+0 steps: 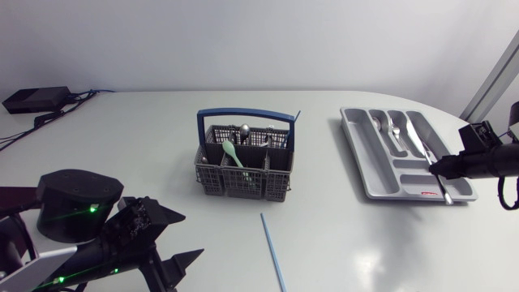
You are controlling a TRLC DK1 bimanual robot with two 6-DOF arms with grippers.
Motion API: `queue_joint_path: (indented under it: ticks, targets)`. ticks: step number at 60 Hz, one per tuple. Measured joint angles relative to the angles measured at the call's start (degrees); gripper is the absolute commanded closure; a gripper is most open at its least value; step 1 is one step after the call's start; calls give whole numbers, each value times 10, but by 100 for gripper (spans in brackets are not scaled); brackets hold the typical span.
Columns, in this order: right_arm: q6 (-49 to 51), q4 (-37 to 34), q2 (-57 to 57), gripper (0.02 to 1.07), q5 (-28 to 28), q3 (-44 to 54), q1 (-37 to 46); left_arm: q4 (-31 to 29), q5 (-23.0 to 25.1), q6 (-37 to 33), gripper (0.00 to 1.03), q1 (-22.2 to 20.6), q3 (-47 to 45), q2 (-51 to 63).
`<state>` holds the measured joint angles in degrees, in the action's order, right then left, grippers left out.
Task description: Unload the cutlery basket into the drawer organizer.
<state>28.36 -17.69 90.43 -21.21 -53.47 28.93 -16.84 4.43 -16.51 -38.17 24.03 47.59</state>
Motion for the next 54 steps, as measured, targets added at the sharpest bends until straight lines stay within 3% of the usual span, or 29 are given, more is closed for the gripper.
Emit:
queue_joint_path:
  ticks: [12, 26, 54]
  targets:
    - [-40, 0, 141, 96, 14, -172, 24, 0, -12, 2, 14, -14, 0, 0]
    - [-78, -16, 245, 96, 52, -308, 22, -2, -22, 10, 14, -31, 0, 0]
    - [-104, 45, 330, 95, 141, -347, -35, -13, -30, 15, 14, -37, 0, -16]
